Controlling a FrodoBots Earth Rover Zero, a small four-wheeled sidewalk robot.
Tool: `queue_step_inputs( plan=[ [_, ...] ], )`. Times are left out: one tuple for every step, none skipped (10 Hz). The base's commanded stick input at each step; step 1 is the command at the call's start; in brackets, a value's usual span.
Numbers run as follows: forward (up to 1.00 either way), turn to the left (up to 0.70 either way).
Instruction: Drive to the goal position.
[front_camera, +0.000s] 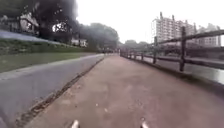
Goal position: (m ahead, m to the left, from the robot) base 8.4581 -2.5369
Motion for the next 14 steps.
queue_step_inputs(
  plan=[
    [0.7, 0.0],
    [0.7, 0.0],
    [0.7, 0.0],
    [0.7, 0.0],
    [0.7, 0.0],
    [0.7, 0.0],
    [0.7, 0.0],
    [0.7, 0.0],
    [0.7, 0.0],
    [0.7, 0.0],
    [0.7, 0.0],
    [0.7, 0.0],
    [0.7, 0.0],
    [0.7, 0.0]
  ],
)
